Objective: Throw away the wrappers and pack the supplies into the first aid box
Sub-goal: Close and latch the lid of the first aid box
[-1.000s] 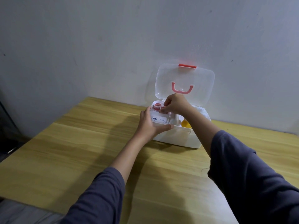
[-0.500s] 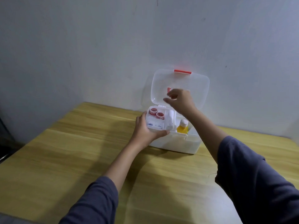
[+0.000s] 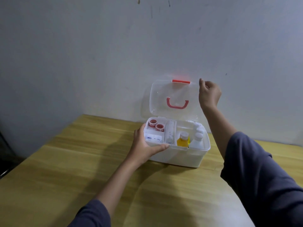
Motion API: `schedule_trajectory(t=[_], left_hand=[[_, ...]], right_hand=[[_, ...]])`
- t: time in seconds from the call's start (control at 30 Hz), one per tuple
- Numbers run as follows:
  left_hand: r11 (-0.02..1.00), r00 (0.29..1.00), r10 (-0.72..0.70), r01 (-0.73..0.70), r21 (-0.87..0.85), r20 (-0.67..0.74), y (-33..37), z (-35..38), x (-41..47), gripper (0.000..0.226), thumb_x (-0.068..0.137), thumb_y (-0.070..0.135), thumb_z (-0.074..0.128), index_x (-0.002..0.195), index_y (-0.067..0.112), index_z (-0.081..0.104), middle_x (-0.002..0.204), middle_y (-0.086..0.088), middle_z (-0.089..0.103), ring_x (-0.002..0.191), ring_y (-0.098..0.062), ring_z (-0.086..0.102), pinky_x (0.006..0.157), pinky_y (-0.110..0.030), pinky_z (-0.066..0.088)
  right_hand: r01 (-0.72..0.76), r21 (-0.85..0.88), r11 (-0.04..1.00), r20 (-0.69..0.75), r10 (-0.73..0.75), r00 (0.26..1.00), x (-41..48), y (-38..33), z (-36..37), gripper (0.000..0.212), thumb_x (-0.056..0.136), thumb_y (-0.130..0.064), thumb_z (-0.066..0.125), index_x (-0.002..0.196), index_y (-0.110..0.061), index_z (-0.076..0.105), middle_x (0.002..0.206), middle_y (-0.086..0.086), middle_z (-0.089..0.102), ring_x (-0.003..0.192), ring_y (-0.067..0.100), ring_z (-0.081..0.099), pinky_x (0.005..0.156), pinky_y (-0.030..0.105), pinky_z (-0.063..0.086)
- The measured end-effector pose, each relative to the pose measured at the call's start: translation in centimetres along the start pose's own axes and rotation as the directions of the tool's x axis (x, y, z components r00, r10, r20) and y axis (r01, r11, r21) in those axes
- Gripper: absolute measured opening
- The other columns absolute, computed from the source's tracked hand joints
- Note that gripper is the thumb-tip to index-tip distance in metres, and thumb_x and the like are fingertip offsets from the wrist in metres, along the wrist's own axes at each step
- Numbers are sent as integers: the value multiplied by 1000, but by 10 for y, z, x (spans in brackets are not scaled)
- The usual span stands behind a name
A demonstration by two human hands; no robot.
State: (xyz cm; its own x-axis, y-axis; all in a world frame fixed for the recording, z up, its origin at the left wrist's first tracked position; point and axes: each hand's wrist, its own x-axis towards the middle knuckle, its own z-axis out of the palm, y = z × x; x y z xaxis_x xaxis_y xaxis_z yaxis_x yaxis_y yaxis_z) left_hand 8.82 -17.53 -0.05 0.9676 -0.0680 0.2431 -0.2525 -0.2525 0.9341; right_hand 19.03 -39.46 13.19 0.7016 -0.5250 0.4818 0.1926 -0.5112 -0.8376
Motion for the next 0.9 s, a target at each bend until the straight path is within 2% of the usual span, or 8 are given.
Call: schedule_trajectory(t=[0.03,0.13,0.27,0.4,0.5,0.57,0.67,0.9], left_hand=[[1000,1000,2,-2,-2,-1,0,0,0,107,41,56,82,136,34,38,124,11,38,118,-7,48,103,-32,46],[1000,1000,4,-4,-21,-12,-2,2,1,107,41,55,83,137,33,40,129,8,39,122,-9,48,105,-36,45],[1000,1000,3,-4,-20,-25,-3,3,2,107,40,55,83,135,32,40,129,7,39,123,-12,48,105,-38,45],[1000,1000,9,-9,-4,3,-3,0,3,107,41,57,84,136,28,43,129,4,40,123,-16,49,105,-41,46],[1000,1000,1,-1,8,18,-2,-2,1,106,41,60,82,135,30,45,128,4,41,123,-16,48,106,-40,44],[1000,1000,3,-4,14,31,0,-2,-2,105,42,61,80,136,32,44,125,6,40,123,-16,46,106,-38,43],[1000,1000,15,-15,12,23,1,1,-7,103,43,62,77,137,35,44,117,12,40,121,-14,45,105,-32,42],[1000,1000,18,-18,-21,-22,2,10,-11,106,43,62,77,139,29,44,119,2,41,116,-13,47,101,-27,41]], right_hand=[[-8,-14,1000,1,8,1000,1,1,0,34,91,-33,48,63,-17,59,69,3,58,77,20,49,59,20,34],[2,-21,1000,2,-2,1000,1,2,-7,32,88,-32,50,88,-5,68,90,12,65,84,20,55,75,26,39],[73,-5,997,39,-73,997,-18,-2,-28,31,88,-33,52,100,-9,68,106,12,67,99,22,61,82,27,43],[126,-43,991,175,-116,978,-50,6,-50,41,94,-40,42,121,-13,56,125,13,59,118,23,53,86,24,35],[137,-73,988,269,-113,956,-73,19,-66,49,95,-45,37,133,-16,43,136,11,51,127,24,47,94,30,36],[150,-56,987,315,-125,941,-87,27,-76,50,95,-46,38,137,-18,39,139,11,49,129,24,45,100,35,36],[154,0,988,346,-145,927,-106,40,-87,55,90,-47,42,137,-18,39,137,9,50,127,22,46,98,34,38],[86,96,992,377,-116,919,-144,67,-95,61,80,-43,56,133,-17,43,134,0,47,123,12,46,104,29,38]])
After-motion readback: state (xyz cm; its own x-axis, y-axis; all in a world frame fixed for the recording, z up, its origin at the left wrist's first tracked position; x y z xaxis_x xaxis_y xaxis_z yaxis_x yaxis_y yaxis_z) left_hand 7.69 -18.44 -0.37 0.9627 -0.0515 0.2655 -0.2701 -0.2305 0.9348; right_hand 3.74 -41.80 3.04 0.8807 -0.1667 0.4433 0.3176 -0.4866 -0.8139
